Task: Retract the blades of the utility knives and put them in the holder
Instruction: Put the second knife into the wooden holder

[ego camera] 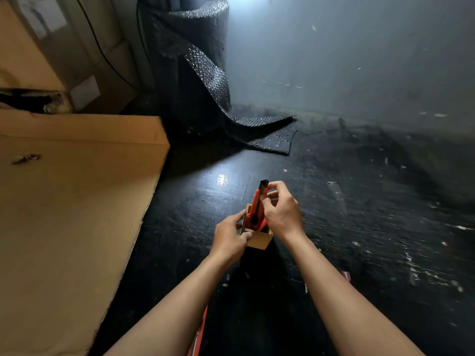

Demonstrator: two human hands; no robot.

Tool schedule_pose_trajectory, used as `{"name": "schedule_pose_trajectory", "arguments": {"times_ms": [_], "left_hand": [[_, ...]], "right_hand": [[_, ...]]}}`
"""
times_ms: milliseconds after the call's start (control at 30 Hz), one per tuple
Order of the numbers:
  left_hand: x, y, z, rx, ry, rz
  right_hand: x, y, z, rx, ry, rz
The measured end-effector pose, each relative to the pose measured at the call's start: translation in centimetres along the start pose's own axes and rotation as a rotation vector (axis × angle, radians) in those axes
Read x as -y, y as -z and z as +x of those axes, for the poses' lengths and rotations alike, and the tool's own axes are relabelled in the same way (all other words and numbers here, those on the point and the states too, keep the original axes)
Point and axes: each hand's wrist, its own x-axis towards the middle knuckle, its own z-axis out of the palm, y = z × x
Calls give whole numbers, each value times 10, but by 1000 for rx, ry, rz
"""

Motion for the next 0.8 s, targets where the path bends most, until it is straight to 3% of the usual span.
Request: {"name": "schedule_pose_trajectory", "arguments": {"times_ms": [233,500,800], "left_hand": [[-1,-2,0,-22,-59,-8],[-2,-6,2,-48,-40,-16],[-1,-6,3,-66,-21,-1]], "right_hand": [[-8,-12,-2,89,-74,-108],[-10,-12,5,78,-127,-88],[-4,2,2,95,-52,-164]]}}
